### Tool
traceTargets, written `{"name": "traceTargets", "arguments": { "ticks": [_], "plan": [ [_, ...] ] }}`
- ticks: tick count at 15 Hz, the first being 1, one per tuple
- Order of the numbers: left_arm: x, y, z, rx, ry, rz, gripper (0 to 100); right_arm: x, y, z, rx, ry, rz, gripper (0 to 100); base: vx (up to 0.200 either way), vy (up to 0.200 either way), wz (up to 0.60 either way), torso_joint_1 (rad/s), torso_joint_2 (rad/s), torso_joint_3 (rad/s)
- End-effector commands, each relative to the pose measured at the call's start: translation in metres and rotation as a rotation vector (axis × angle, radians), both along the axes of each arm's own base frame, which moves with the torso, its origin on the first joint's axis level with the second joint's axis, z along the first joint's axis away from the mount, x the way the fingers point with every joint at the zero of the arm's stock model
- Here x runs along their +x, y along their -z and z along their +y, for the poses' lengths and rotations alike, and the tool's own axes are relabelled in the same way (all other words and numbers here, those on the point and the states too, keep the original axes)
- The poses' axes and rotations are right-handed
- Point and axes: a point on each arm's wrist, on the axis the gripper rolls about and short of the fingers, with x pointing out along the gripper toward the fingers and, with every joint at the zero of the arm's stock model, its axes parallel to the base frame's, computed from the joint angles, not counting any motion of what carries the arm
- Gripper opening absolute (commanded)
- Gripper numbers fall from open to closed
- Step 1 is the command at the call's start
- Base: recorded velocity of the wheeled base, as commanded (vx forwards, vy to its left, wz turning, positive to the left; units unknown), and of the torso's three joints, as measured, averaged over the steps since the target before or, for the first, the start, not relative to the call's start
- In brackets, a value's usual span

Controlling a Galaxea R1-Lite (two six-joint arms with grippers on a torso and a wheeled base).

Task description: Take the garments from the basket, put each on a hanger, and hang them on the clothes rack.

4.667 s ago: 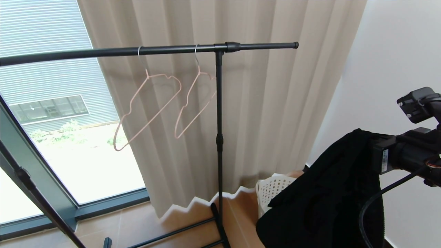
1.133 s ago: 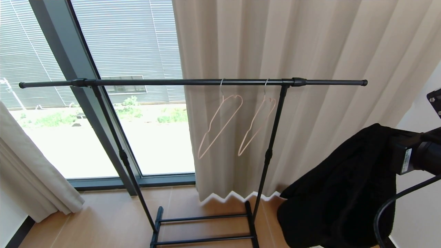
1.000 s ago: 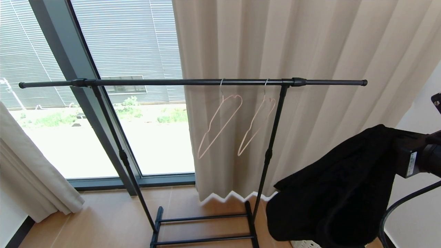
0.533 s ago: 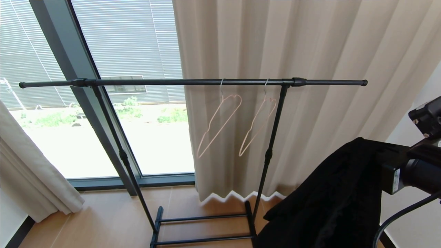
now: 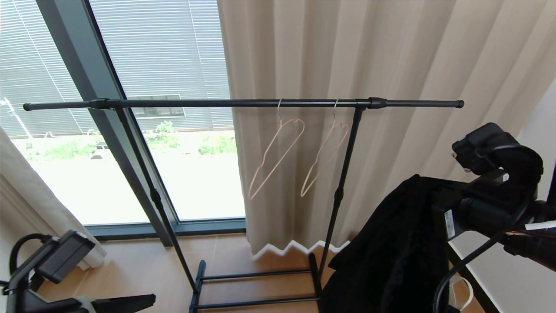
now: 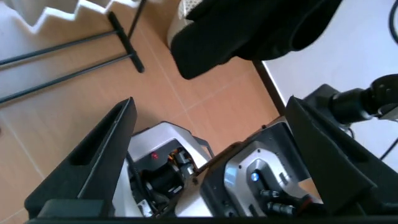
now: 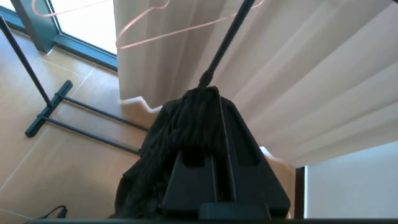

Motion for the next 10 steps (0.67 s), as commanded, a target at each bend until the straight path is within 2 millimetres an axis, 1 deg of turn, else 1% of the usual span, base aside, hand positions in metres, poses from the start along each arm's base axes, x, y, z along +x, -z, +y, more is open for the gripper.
{"name": "traceTargets", "arguments": {
  "ticks": [1,2,4,5,6,7,8,9,10],
  "plan": [
    [0.038,0.007,-0.045,0.071,0.021,0.135,100,0.022,0.002,0.016,-0.009,-0.003,0.023,0,0.000,0.000,0.00,0.000,0.00,0.000],
    [0.048,0.010,-0.058,0.068,0.014,0.170,100,0.030,-0.003,0.021,0.030,0.006,0.017,0,0.000,0.000,0.00,0.000,0.00,0.000],
    [0.061,0.013,-0.071,0.062,0.011,0.188,100,0.040,-0.009,0.032,0.076,0.007,0.014,0,0.000,0.000,0.00,0.000,0.00,0.000],
    [0.067,0.016,-0.082,0.073,0.024,0.190,100,0.040,-0.011,0.041,0.085,-0.016,0.012,0,0.000,0.000,0.00,0.000,0.00,0.000],
    [0.072,0.017,-0.088,0.082,0.023,0.189,100,0.042,-0.012,0.045,0.088,-0.024,0.008,0,0.000,0.000,0.00,0.000,0.00,0.000],
    [0.081,0.021,-0.100,0.103,0.014,0.188,100,0.045,-0.014,0.054,0.096,-0.043,0.002,0,0.000,0.000,0.00,0.000,0.00,0.000],
    [0.088,0.021,-0.107,0.105,0.017,0.187,100,0.048,-0.013,0.062,0.098,-0.056,0.005,0,0.000,0.000,0.00,0.000,0.00,0.000],
    [0.090,0.022,-0.111,0.105,0.023,0.189,100,0.050,-0.013,0.066,0.098,-0.058,0.007,0,0.000,0.000,0.00,0.000,0.00,0.000],
    [0.092,0.023,-0.120,0.107,0.041,0.191,100,0.051,-0.012,0.071,0.099,-0.068,0.009,0,0.000,0.000,0.00,0.000,0.00,0.000]
  ]
}}
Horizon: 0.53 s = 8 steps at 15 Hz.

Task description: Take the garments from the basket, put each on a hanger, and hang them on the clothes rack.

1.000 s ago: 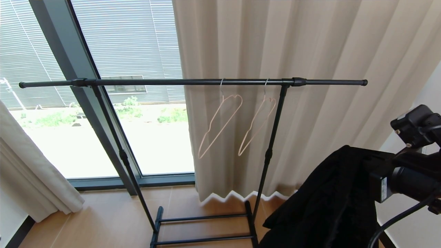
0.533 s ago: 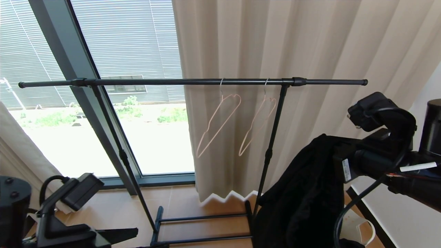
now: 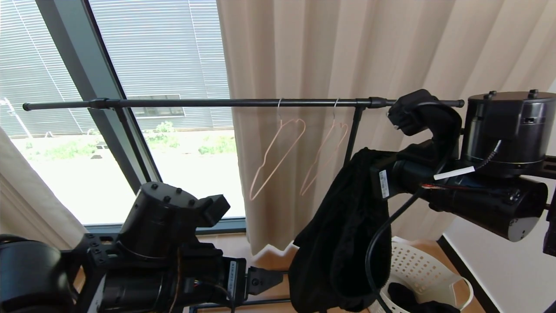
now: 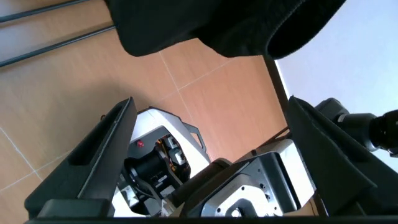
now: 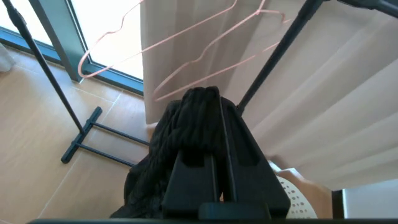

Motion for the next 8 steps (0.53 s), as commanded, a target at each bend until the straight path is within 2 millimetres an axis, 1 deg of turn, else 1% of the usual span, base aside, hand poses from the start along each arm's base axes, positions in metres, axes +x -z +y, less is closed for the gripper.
{"name": "traceTargets", "arguments": {
  "ticks": [1,4,5,8],
  "plan": [
    [0.009,0.015,-0.027,0.022,0.037,0.038,100,0.005,0.007,0.015,-0.014,-0.017,0.017,0,0.000,0.000,0.00,0.000,0.00,0.000],
    [0.013,0.032,-0.050,0.007,0.079,0.028,100,0.013,0.019,0.027,-0.029,-0.012,0.043,0,0.000,0.000,0.00,0.000,0.00,0.000],
    [0.013,0.036,-0.055,0.004,0.087,0.023,100,0.015,0.021,0.028,-0.028,0.001,0.049,0,0.000,0.000,0.00,0.000,0.00,0.000],
    [0.018,0.051,-0.062,0.021,0.086,0.040,100,0.012,0.013,0.033,-0.008,-0.003,0.025,0,0.000,0.000,0.00,0.000,0.00,0.000]
  ]
}}
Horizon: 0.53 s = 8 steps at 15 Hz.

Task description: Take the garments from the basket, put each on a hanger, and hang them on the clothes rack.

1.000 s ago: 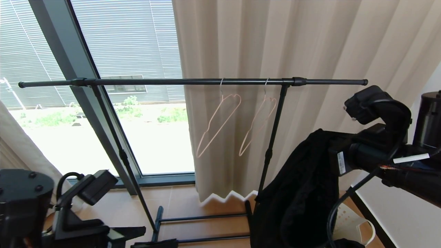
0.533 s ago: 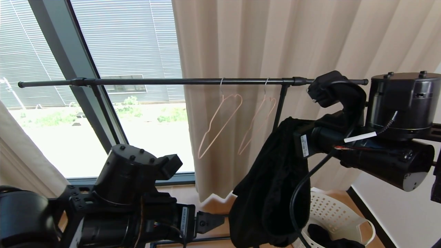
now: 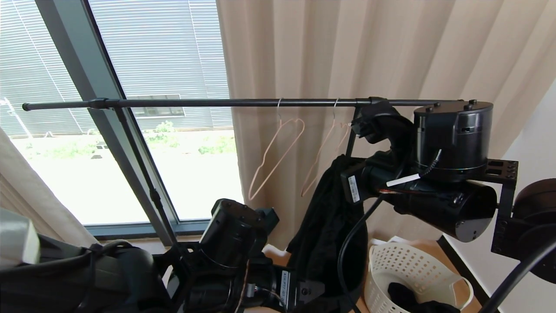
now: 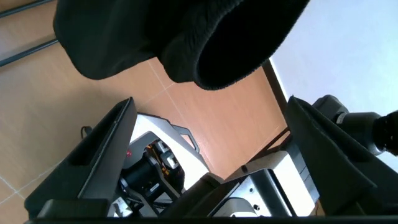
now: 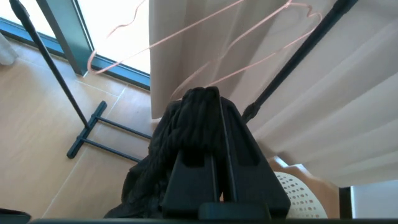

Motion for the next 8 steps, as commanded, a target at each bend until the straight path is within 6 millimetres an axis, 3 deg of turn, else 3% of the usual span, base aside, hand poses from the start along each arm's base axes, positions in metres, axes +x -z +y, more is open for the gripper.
{"name": "traceTargets", "arguments": {
  "ticks": [1,5,8],
  "plan": [
    [0.004,0.016,-0.006,0.039,-0.010,0.021,100,0.000,-0.002,0.003,0.005,-0.005,-0.007,0,0.000,0.000,0.00,0.000,0.00,0.000],
    [0.025,0.036,-0.023,0.098,-0.107,-0.018,100,-0.015,-0.012,0.009,0.031,-0.052,-0.029,0,0.000,0.000,0.00,0.000,0.00,0.000],
    [0.035,0.037,-0.033,0.080,-0.149,-0.024,100,-0.022,-0.013,0.009,0.055,-0.043,-0.022,0,0.000,0.000,0.00,0.000,0.00,0.000]
  ]
}}
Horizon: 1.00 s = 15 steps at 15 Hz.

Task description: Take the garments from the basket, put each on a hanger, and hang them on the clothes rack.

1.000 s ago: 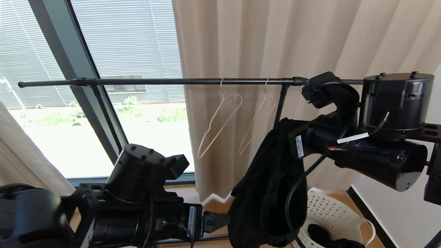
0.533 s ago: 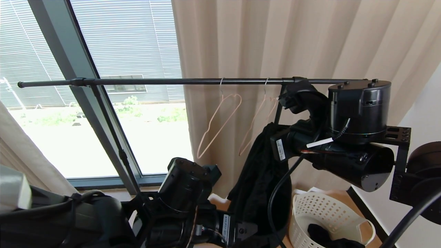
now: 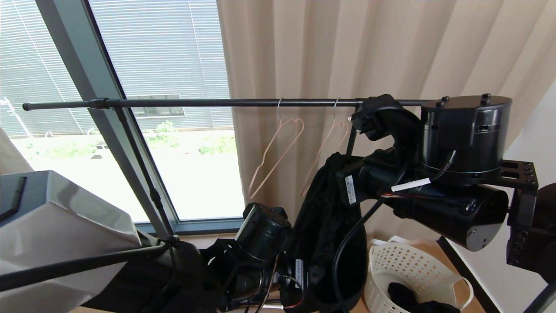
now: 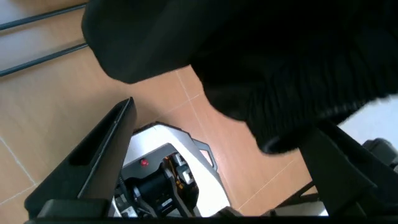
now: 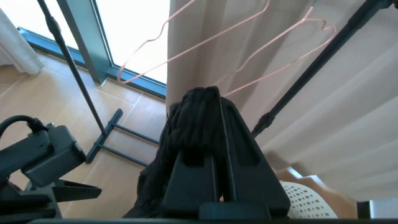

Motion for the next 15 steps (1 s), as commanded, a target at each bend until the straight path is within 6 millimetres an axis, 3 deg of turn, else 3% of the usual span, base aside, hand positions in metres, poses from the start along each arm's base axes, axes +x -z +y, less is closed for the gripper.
{"name": "traceTargets", "arguments": {
  "ticks": [1,4,5,8,12,15],
  "plan": [
    [0.006,0.006,-0.007,0.005,-0.003,0.003,100,-0.004,-0.004,-0.002,0.006,0.031,-0.016,0,0.000,0.000,0.00,0.000,0.00,0.000],
    [0.008,0.011,-0.007,0.036,-0.026,-0.014,100,-0.006,-0.011,-0.005,0.018,0.051,-0.038,0,0.000,0.000,0.00,0.000,0.00,0.000],
    [0.006,0.013,-0.005,0.073,-0.024,-0.029,0,-0.007,-0.018,-0.007,0.030,0.070,-0.057,0,0.000,0.000,0.00,0.000,0.00,0.000],
    [0.000,0.011,0.001,0.135,-0.075,-0.083,0,0.003,-0.018,-0.026,0.027,0.142,-0.057,0,0.000,0.000,0.00,0.000,0.00,0.000],
    [-0.001,-0.017,0.010,0.173,-0.123,-0.220,0,0.010,-0.008,-0.056,0.010,0.232,-0.033,0,0.000,0.000,0.00,0.000,0.00,0.000],
    [0.011,-0.039,0.020,0.228,-0.133,-0.285,0,0.008,0.002,-0.064,-0.015,0.234,-0.002,0,0.000,0.000,0.00,0.000,0.00,0.000]
  ]
}}
